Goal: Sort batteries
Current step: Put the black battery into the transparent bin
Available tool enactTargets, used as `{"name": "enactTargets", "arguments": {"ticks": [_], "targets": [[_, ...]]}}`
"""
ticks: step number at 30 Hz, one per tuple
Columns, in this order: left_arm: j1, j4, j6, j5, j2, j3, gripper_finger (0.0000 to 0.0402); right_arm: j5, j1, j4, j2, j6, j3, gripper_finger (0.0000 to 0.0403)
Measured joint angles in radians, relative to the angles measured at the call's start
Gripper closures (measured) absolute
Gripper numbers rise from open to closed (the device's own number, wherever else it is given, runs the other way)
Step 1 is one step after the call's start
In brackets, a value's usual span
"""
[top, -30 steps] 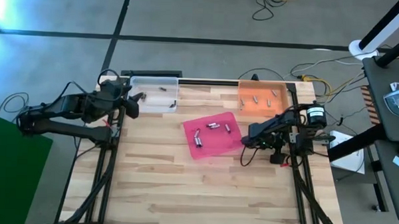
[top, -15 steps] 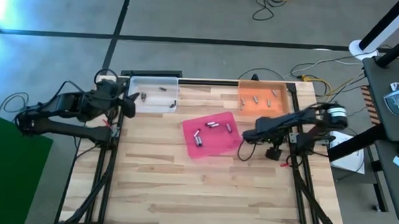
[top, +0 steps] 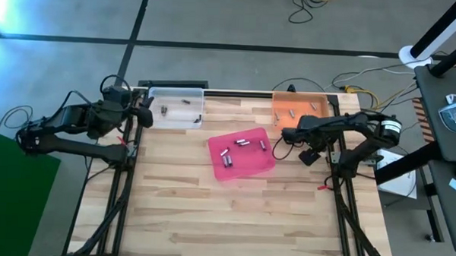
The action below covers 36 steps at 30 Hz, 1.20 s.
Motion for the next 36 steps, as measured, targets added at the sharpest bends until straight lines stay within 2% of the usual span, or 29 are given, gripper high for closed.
{"name": "enactTargets", "arguments": {"ticks": [9, 17, 22, 29, 33, 36], "targets": [[0.000, 0.000, 0.004, -0.003, -0.005, 0.000, 0.0148, -0.036, -0.151, 0.002, 0.085, -0.079, -0.001, 0.0167], [0.000, -0.001, -0.001, -0.009, -0.026, 0.000, 0.0148, 0.007, -0.242, -0.168, 0.036, -0.129, -0.005, 0.0204], [0.000, -0.001, -0.001, -0.063, -0.027, 0.000, 0.0148, 0.014, -0.313, -0.163, 0.026, -0.205, -0.016, 0.0236], [0.000, 0.052, 0.067, -0.085, -0.022, 0.000, 0.0148, 0.012, -0.268, -0.142, 0.047, -0.229, 0.007, 0.0313], [0.000, 0.180, 0.190, -0.090, -0.019, -0.001, 0.0148, -0.005, -0.225, -0.136, 0.056, -0.244, 0.012, 0.0378], [0.000, 0.292, 0.290, -0.090, -0.019, -0.001, 0.0148, -0.014, -0.221, -0.133, 0.093, -0.272, 0.012, 0.0390]]}}
